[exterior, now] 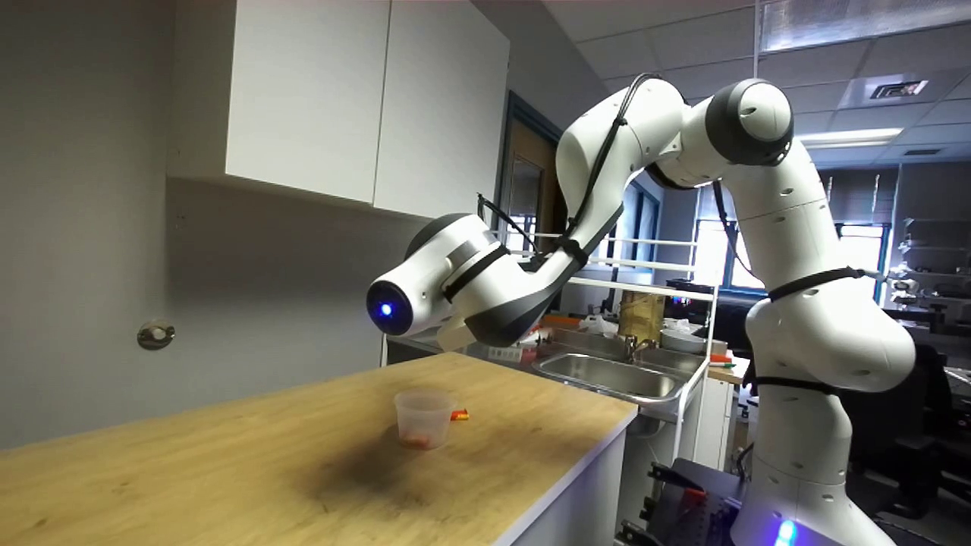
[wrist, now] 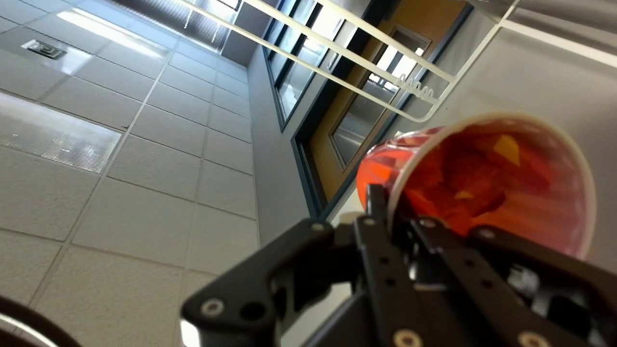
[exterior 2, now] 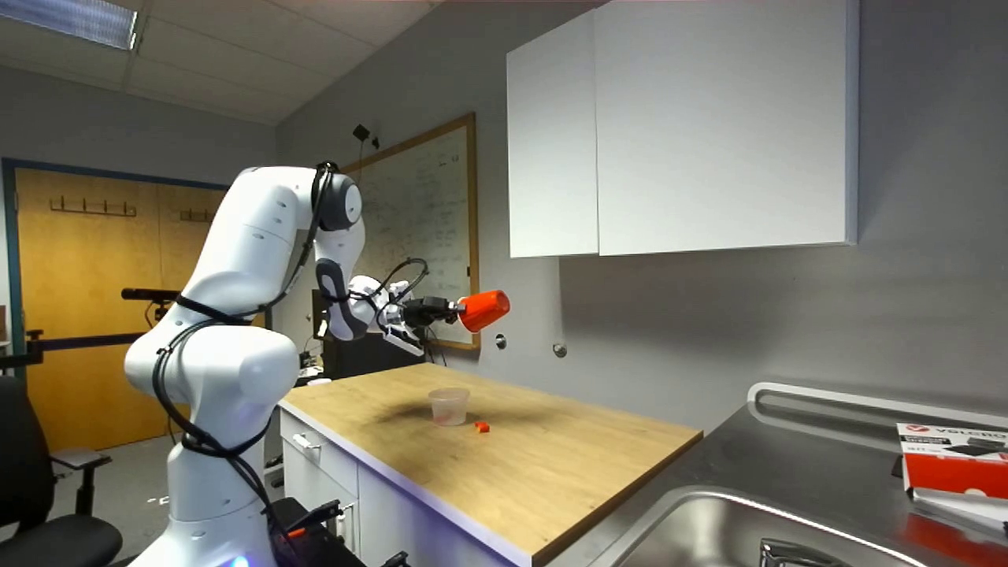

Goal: Pour the contents of the cup into the bowl

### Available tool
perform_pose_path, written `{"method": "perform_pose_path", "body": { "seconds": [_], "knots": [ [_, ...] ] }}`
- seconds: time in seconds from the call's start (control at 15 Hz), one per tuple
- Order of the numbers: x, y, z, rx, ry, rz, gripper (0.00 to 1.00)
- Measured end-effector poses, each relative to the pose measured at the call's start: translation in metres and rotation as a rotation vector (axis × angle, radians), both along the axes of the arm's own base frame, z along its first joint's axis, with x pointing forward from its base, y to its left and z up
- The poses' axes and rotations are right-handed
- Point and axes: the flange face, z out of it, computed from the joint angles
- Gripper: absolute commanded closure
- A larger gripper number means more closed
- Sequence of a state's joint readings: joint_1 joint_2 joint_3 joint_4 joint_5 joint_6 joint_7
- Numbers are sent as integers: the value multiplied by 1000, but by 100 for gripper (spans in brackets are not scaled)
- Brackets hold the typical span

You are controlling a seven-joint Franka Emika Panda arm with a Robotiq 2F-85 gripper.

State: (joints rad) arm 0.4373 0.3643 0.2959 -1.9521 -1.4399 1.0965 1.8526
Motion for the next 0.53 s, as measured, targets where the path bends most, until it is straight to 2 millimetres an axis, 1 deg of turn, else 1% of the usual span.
{"method": "perform_pose_path", "body": {
  "seconds": [0.27,0.53],
  "knots": [
    [-7,15,-2,-10,-4,47,99],
    [-14,33,-10,-57,-12,130,99]
  ]
}}
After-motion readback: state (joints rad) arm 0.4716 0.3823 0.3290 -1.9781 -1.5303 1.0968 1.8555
